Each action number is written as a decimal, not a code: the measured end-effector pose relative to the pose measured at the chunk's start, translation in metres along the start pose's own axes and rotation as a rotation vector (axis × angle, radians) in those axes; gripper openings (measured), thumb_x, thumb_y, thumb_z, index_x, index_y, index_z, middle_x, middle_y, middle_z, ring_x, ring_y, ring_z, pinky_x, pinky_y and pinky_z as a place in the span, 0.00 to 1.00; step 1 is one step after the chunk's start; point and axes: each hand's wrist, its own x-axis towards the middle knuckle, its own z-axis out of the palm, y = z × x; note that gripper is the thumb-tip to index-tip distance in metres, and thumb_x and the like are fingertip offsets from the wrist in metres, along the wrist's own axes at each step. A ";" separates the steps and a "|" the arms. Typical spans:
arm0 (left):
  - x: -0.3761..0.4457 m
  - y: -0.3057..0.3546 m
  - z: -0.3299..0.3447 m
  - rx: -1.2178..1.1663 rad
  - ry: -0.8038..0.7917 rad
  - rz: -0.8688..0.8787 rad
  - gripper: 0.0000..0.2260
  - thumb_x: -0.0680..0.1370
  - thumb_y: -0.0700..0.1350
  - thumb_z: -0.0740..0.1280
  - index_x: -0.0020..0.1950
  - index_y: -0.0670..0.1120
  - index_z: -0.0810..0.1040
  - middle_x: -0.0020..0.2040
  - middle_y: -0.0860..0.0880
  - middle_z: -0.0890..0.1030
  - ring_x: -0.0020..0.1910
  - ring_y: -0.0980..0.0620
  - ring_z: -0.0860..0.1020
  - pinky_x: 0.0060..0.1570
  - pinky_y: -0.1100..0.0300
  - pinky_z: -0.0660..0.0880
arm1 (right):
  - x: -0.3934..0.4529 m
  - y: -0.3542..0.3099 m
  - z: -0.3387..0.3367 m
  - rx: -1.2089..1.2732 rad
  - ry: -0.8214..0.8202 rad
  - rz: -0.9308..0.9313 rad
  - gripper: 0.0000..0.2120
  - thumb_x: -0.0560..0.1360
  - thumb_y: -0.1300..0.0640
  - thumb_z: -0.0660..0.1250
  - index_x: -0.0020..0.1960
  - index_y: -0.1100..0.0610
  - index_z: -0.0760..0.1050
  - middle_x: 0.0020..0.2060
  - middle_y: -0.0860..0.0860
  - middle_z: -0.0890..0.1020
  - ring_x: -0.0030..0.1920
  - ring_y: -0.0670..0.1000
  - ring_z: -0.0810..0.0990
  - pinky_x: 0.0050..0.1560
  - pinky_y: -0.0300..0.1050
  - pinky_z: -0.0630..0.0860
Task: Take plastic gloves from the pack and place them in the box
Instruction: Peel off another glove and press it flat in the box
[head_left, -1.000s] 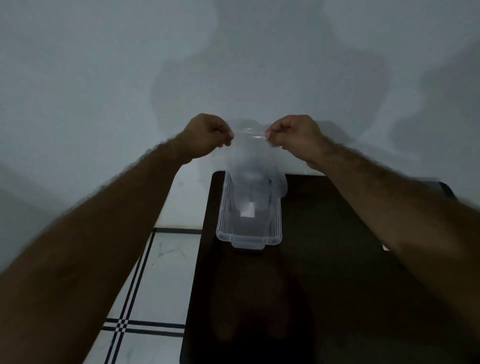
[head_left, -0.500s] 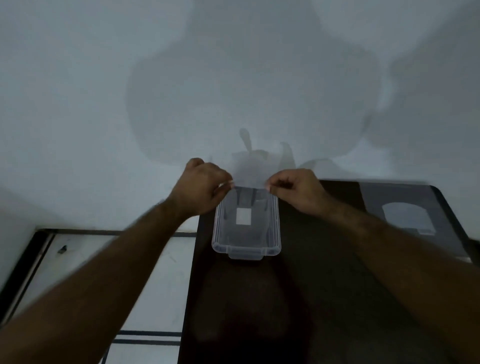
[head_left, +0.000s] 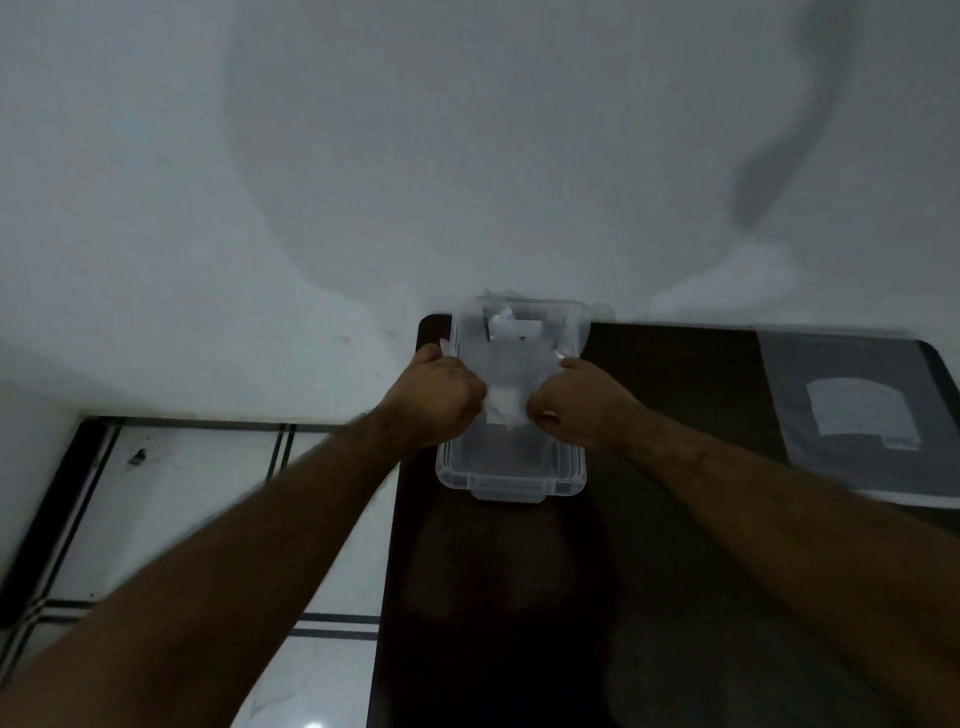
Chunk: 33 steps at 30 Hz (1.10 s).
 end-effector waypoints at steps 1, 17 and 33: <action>0.001 0.000 0.002 0.013 -0.018 0.001 0.08 0.82 0.52 0.67 0.48 0.51 0.83 0.48 0.51 0.86 0.52 0.47 0.81 0.65 0.48 0.66 | 0.002 -0.002 0.001 -0.038 -0.033 -0.013 0.10 0.83 0.49 0.66 0.59 0.48 0.83 0.57 0.48 0.86 0.60 0.50 0.82 0.79 0.58 0.63; 0.020 0.012 0.007 0.198 -0.385 0.075 0.07 0.81 0.50 0.70 0.57 0.54 0.85 0.54 0.51 0.85 0.65 0.46 0.78 0.78 0.29 0.47 | 0.013 -0.014 0.019 -0.161 -0.302 -0.115 0.12 0.83 0.52 0.65 0.65 0.47 0.80 0.58 0.50 0.84 0.65 0.53 0.80 0.84 0.65 0.49; 0.053 -0.012 -0.019 0.173 -0.499 0.062 0.16 0.85 0.56 0.60 0.58 0.51 0.85 0.59 0.50 0.85 0.74 0.46 0.73 0.79 0.26 0.39 | 0.038 -0.015 0.022 -0.259 -0.275 -0.098 0.15 0.82 0.44 0.66 0.64 0.50 0.78 0.55 0.50 0.84 0.56 0.54 0.82 0.74 0.59 0.68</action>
